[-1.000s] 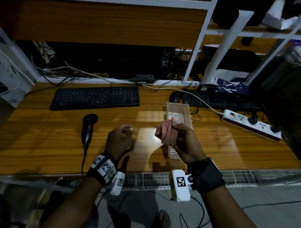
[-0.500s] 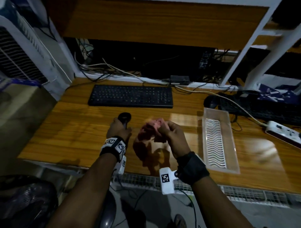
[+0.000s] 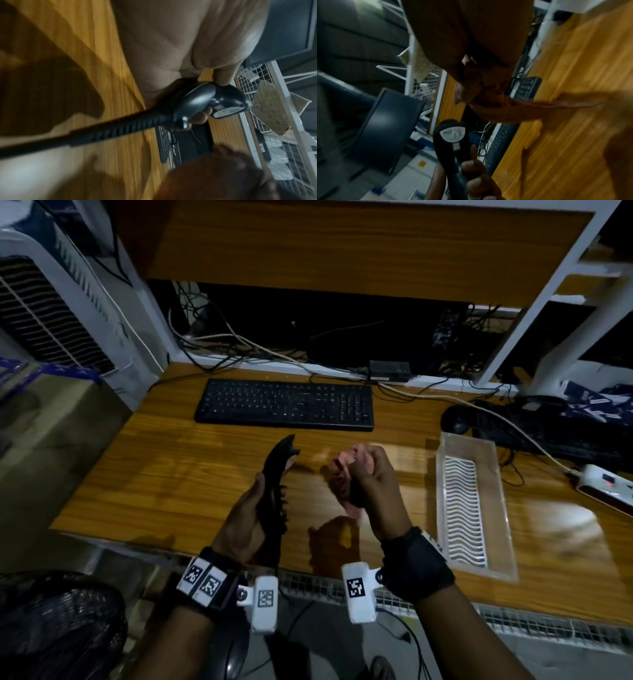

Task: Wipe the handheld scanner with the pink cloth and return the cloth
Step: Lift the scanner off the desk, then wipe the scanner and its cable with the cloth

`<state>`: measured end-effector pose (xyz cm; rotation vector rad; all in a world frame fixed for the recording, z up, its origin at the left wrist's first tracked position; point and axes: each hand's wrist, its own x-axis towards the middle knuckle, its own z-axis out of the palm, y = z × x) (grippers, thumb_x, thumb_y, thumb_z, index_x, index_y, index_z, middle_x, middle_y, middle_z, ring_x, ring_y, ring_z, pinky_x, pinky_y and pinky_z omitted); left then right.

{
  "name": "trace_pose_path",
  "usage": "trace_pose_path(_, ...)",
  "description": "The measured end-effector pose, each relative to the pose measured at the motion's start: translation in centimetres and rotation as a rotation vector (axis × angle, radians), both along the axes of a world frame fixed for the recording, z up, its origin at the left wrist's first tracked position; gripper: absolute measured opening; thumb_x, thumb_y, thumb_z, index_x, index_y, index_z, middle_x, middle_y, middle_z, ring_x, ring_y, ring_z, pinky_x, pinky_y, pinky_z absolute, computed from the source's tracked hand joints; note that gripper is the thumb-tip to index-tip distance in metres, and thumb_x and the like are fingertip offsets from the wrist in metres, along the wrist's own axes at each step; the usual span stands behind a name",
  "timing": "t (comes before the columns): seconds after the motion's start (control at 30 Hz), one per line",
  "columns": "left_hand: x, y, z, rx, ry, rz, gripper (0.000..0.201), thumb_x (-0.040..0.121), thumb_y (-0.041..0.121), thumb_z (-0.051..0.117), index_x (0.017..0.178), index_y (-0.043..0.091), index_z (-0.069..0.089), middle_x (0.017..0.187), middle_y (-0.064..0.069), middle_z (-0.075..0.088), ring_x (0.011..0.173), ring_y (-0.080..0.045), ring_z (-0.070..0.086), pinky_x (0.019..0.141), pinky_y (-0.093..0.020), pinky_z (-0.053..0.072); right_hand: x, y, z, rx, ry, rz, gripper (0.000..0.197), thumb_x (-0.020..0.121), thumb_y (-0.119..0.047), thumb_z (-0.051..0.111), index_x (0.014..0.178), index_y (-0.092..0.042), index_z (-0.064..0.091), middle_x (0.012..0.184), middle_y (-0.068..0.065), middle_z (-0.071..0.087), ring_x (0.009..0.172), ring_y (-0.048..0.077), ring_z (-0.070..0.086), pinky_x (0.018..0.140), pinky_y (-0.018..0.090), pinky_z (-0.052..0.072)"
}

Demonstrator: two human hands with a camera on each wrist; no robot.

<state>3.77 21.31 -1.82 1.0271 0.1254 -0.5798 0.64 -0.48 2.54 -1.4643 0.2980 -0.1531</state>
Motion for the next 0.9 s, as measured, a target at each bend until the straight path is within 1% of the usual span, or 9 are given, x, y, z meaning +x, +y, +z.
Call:
trace_pose_path(0.17, -1.8, 0.1, -0.6, -0.108, -0.011, -0.028, 0.069, 0.069, 0.063, 0.074, 0.117, 0.016, 0.067, 0.087, -0.003, 0.066, 0.068, -0.017, 0.061, 0.061, -0.032, 0.052, -1.1, 1.9, 3.1, -0.162, -0.227, 0.018, 0.022, 0.091, -0.019, 0.074, 0.108, -0.012, 0.06, 0.095, 0.004, 0.072, 0.08, 0.02, 0.074, 0.062, 0.043, 0.062)
trace_pose_path(0.3, -3.2, -0.1, 0.1, -0.08, -0.081, -0.081, 0.055, 0.092, 0.053, 0.044, 0.124, 0.01, 0.057, 0.084, -0.005, 0.061, 0.069, -0.016, 0.06, 0.063, -0.029, 0.051, -1.6, 2.8, 3.1, -0.425, -0.465, 0.052, 0.013, 0.09, -0.016, 0.075, 0.101, -0.011, 0.071, 0.089, 0.003, 0.073, 0.073, 0.013, 0.072, 0.058, 0.035, 0.059)
trace_pose_path(0.37, -3.6, -0.5, 0.5, -0.045, -0.111, -0.074, 0.054, 0.094, 0.05, 0.038, 0.13, 0.013, 0.054, 0.087, -0.004, 0.064, 0.075, -0.016, 0.062, 0.067, -0.029, 0.053, -2.0, 3.2, 2.7, -0.514, -0.476, 0.128, 0.015, 0.094, -0.016, 0.071, 0.107, -0.011, 0.072, 0.096, 0.003, 0.072, 0.078, 0.016, 0.071, 0.063, 0.036, 0.058)
trace_pose_path(0.47, -4.1, -0.8, 1.1, 0.026, -0.188, -0.051, 0.064, 0.09, 0.054, 0.054, 0.143, 0.019, 0.045, 0.111, -0.01, 0.061, 0.102, -0.027, 0.056, 0.089, -0.044, 0.046, -2.5, 2.5, 1.4, -0.67, -0.496, 0.236, 0.022, 0.098, -0.014, 0.062, 0.119, -0.008, 0.067, 0.111, 0.008, 0.068, 0.094, 0.024, 0.068, 0.076, 0.04, 0.055)
trace_pose_path(0.53, -4.6, -1.1, 1.5, 0.102, -0.23, -0.057, 0.058, 0.092, 0.05, 0.054, 0.142, 0.021, 0.047, 0.119, -0.01, 0.061, 0.108, -0.03, 0.054, 0.091, -0.046, 0.044, -2.9, 1.7, 1.2, -0.652, -0.487, 0.307, 0.028, 0.097, -0.009, 0.059, 0.124, -0.005, 0.062, 0.119, 0.01, 0.064, 0.099, 0.028, 0.067, 0.079, 0.043, 0.055)
trace_pose_path(0.67, -5.3, -2.1, 3.2, 0.302, -0.321, -0.16, 0.044, 0.099, 0.044, 0.041, 0.141, 0.031, 0.044, 0.115, 0.01, 0.069, 0.103, -0.014, 0.065, 0.082, -0.029, 0.053, -3.8, 0.4, 1.6, -0.754, -0.538, 0.286, 0.012, 0.09, 0.005, 0.063, 0.097, -0.004, 0.065, 0.09, 0.009, 0.067, 0.08, 0.02, 0.065, 0.068, 0.031, 0.051)
trace_pose_path(0.73, -5.6, -2.4, 4.1, 0.392, -0.436, -0.248, 0.048, 0.098, 0.04, 0.045, 0.144, 0.03, 0.038, 0.109, 0.014, 0.065, 0.1, -0.002, 0.063, 0.082, -0.021, 0.049, -4.1, 0.1, 2.1, -0.793, -0.534, 0.3, 0.026, 0.09, 0.005, 0.058, 0.081, -0.019, 0.06, 0.075, 0.002, 0.061, 0.07, 0.026, 0.063, 0.061, 0.04, 0.049)
trace_pose_path(0.83, -5.5, -2.4, 4.8, 0.619, -0.71, -0.364, 0.056, 0.097, 0.012, 0.056, 0.144, 0.032, 0.033, 0.119, 0.018, 0.059, 0.107, 0.007, 0.058, 0.087, -0.013, 0.046, -5.1, -0.3, 2.4, -0.924, -0.552, 0.286, 0.025, 0.085, 0.007, 0.062, 0.082, -0.018, 0.066, 0.082, 0.004, 0.066, 0.076, 0.026, 0.062, 0.062, 0.04, 0.051)
trace_pose_path(0.9, -5.5, -2.4, 4.5, 0.732, -0.846, -0.291, 0.059, 0.092, -0.001, 0.058, 0.139, 0.032, 0.044, 0.121, 0.012, 0.064, 0.11, 0.006, 0.059, 0.091, -0.017, 0.049, -6.4, -0.1, 2.7, -0.966, -0.559, 0.255, 0.027, 0.082, 0.011, 0.07, 0.094, -0.013, 0.07, 0.091, 0.006, 0.069, 0.083, 0.024, 0.064, 0.065, 0.035, 0.054)
